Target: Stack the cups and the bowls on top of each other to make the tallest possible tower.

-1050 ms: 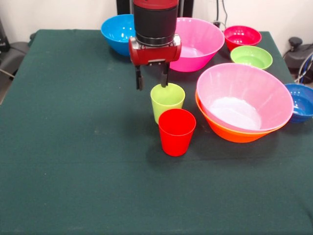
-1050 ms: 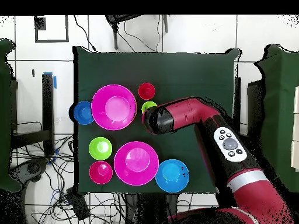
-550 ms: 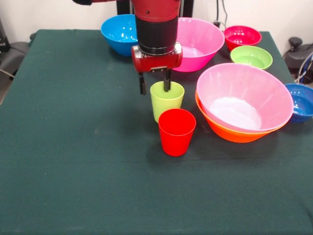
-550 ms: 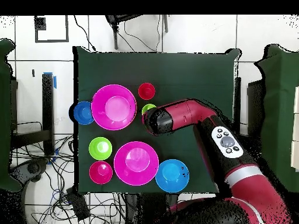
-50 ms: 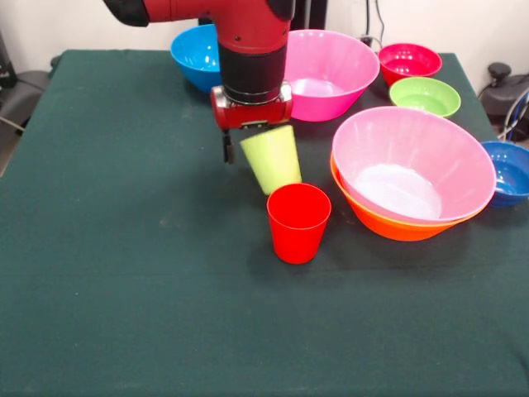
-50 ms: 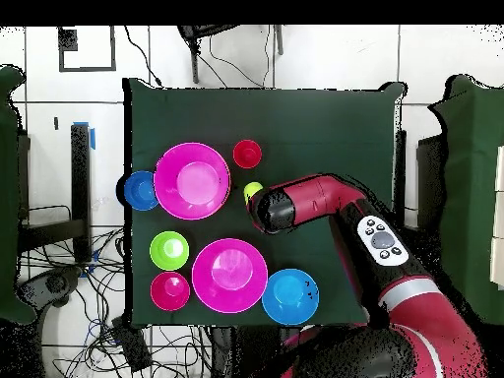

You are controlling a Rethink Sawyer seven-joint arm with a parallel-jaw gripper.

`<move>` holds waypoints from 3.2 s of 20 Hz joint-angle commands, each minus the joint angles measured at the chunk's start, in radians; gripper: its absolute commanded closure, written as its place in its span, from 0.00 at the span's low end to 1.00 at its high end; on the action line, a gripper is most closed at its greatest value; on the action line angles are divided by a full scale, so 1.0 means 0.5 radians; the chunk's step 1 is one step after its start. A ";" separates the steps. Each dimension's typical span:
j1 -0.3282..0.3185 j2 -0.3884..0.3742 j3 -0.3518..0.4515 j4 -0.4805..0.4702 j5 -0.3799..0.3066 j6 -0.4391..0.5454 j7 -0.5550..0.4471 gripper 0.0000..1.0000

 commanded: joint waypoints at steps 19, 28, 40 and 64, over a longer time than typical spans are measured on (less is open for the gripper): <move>0.057 0.043 0.019 -0.141 -0.105 0.070 -0.323 1.00; -0.050 -0.374 0.187 -0.015 0.252 0.506 -0.541 1.00; -0.005 -0.516 0.258 -0.196 0.435 1.114 -0.610 1.00; 0.317 -0.018 0.355 -1.206 0.717 1.986 -0.240 1.00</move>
